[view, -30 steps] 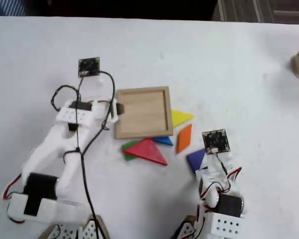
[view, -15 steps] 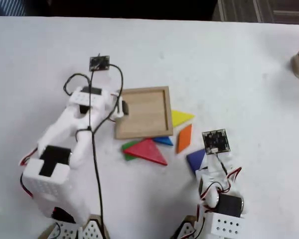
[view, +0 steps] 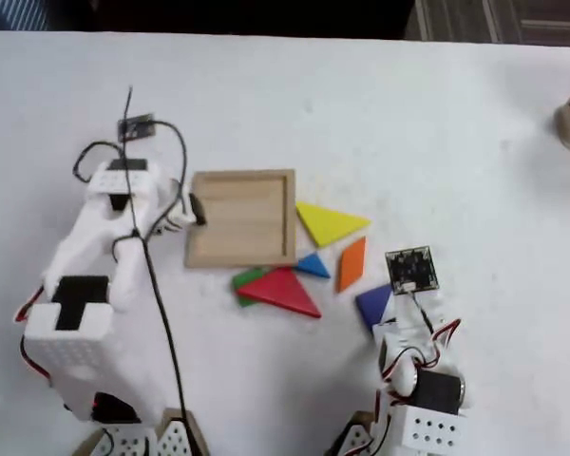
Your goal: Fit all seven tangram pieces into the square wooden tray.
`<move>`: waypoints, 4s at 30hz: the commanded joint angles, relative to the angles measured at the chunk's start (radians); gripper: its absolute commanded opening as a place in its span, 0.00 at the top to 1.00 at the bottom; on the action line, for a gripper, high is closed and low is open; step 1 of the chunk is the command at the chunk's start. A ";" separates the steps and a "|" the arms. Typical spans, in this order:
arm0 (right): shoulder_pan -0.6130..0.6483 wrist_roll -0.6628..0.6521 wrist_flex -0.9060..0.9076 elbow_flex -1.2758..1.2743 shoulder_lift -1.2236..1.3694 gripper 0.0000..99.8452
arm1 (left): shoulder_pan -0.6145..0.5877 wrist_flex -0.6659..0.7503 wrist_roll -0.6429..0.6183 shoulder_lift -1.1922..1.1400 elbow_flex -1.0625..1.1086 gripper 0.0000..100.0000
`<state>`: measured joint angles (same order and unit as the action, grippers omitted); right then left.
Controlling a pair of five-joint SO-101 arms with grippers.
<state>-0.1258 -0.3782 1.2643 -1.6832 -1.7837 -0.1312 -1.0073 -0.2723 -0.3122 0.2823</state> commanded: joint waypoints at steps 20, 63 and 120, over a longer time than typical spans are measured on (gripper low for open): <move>0.007 -0.009 -0.010 -0.008 -0.007 0.88 | -0.107 -0.040 -0.011 0.010 -0.083 0.73; 0.889 0.494 -0.877 0.578 1.124 0.98 | -0.148 0.052 -0.066 -0.018 -0.077 0.73; 0.986 0.358 -0.832 0.543 1.391 0.98 | -0.182 0.109 -0.066 -0.018 -0.069 0.73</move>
<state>0.9129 -0.0253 0.4726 -1.2029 -0.4872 -0.2923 -0.9152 -0.3276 -0.3368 0.2394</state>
